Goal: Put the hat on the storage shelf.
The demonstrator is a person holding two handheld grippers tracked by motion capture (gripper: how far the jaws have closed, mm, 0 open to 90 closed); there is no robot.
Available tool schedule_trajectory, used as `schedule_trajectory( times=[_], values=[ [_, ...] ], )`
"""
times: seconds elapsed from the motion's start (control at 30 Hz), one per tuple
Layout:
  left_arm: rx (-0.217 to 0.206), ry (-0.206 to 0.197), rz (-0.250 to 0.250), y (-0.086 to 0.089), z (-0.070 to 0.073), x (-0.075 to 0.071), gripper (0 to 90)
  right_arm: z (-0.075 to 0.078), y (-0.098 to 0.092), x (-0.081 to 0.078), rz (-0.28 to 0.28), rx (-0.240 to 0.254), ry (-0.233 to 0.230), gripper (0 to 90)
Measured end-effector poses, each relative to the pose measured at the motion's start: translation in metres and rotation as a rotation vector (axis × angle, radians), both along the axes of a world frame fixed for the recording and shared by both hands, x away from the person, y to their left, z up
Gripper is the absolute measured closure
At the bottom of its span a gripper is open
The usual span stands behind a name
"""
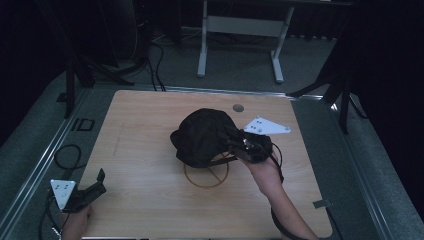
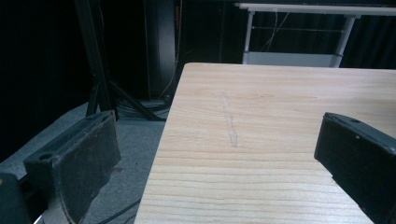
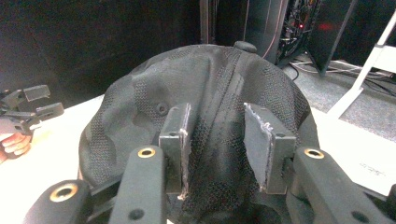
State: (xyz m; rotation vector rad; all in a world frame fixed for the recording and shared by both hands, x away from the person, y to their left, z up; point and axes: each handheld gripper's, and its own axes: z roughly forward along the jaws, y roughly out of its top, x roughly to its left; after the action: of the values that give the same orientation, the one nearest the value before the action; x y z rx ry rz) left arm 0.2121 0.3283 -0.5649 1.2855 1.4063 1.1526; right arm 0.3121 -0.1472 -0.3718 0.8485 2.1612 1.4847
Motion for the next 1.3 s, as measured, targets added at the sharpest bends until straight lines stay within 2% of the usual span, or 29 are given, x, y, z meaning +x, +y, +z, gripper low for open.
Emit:
schedule_trajectory(
  times=[0.2,0.37,0.73,0.8,1.0,1.13,1.2,1.3],
  values=[
    [0.000,-0.001,0.000,0.000,0.000,0.000,0.6,0.002,-0.001,-0.001,0.002,0.005,-0.006,59.3],
    [0.000,0.000,0.000,0.000,0.000,0.000,0.6,0.008,-0.008,-0.003,-0.003,0.009,-0.015,54.0],
    [0.001,0.000,0.001,0.000,0.000,0.000,0.6,0.013,-0.034,-0.002,-0.065,0.020,-0.029,47.2],
    [0.003,0.000,0.002,0.000,0.000,0.000,0.6,0.011,-0.044,-0.002,-0.085,0.019,-0.030,45.4],
    [0.002,0.001,0.002,0.000,0.000,0.000,0.6,0.007,-0.062,0.000,-0.140,-0.011,-0.038,34.2],
    [0.003,0.000,0.002,0.000,0.000,0.000,0.6,0.001,-0.075,0.001,-0.175,0.000,-0.037,26.3],
    [0.005,0.000,0.002,-0.001,0.000,0.000,0.6,-0.003,-0.082,0.001,-0.175,-0.009,-0.035,18.6],
    [0.006,-0.001,0.002,-0.001,0.000,0.000,0.6,-0.010,-0.093,0.001,-0.205,-0.007,-0.042,15.6]
  ],
)
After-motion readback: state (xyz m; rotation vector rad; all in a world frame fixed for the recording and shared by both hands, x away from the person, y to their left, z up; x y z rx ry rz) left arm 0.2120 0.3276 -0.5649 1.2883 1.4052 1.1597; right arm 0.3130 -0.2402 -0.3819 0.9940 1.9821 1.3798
